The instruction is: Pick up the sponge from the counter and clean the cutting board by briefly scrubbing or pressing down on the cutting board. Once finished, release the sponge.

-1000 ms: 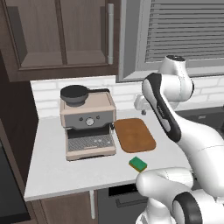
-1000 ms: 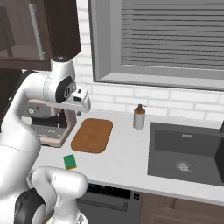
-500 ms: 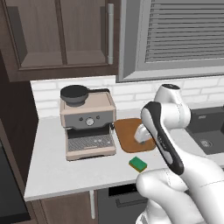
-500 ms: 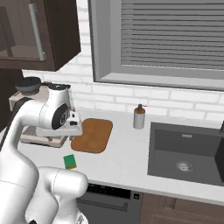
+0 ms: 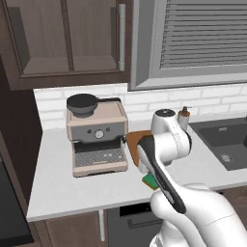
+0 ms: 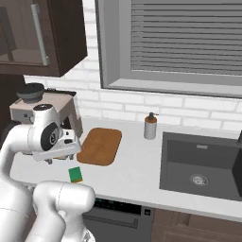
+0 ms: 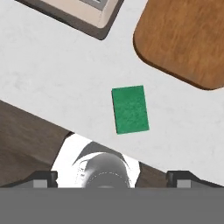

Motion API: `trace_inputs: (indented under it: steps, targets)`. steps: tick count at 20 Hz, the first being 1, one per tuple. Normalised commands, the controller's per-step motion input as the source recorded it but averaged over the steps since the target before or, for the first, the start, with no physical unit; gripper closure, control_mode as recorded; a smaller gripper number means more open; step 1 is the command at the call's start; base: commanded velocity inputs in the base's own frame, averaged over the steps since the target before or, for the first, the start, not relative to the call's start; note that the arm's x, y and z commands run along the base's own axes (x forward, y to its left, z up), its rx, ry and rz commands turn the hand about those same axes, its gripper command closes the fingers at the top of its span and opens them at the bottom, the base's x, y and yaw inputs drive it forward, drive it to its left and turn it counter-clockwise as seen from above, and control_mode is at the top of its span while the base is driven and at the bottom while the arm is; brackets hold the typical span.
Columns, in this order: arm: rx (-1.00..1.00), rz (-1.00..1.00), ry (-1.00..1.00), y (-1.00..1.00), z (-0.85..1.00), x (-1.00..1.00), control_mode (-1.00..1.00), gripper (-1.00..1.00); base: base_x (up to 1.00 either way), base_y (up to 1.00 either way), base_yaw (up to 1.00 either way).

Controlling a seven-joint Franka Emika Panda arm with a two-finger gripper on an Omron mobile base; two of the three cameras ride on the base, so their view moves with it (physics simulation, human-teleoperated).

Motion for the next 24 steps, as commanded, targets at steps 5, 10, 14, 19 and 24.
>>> trace_inputs:
  steps: [5, 10, 14, 19, 24]
  targets:
    - [0.00, 0.00, 0.08, 0.00, -0.20, 0.26, -1.00, -1.00, 0.00, 0.00, 0.00]
    - [0.00, 0.00, 0.08, 0.00, -0.22, 0.23, -1.00, -1.00, 0.00, 0.00, 0.00]
    - [0.00, 0.00, 0.08, 0.00, -0.31, 0.26, -1.00, -1.00, 0.00, 0.00, 0.00]
    - [0.00, 0.00, 0.02, -0.05, -0.30, 0.14, -1.00, -1.00, 0.00, 0.00, 0.00]
    - [0.00, 0.00, 0.00, -0.16, -0.26, 0.17, -1.00, -1.00, 0.00, 0.00, 0.00]
